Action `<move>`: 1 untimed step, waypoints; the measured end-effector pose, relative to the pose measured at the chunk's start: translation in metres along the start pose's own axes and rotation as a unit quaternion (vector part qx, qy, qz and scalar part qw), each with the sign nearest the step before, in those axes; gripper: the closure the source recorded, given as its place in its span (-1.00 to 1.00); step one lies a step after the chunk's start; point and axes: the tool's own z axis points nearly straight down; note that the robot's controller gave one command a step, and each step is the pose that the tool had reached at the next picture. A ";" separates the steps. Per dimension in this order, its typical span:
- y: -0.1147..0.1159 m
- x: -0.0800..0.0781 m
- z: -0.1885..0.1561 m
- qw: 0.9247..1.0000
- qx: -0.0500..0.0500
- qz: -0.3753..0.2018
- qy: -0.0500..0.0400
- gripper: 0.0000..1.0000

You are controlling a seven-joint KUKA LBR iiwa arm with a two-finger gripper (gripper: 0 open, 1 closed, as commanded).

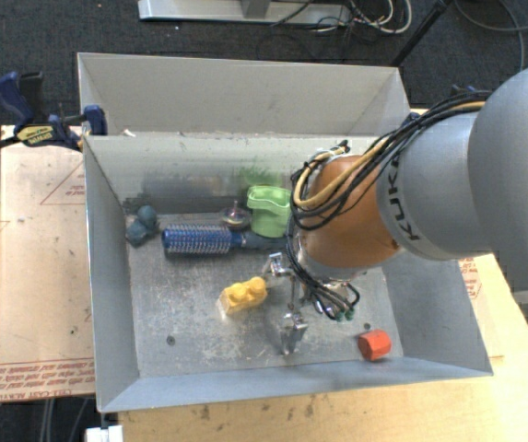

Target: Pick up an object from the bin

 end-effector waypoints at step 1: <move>0.058 -0.051 -0.005 0.982 -0.001 -0.190 -0.002 -1.00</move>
Offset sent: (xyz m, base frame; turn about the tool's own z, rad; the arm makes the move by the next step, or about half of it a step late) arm 0.0349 0.0661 0.0024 -0.3837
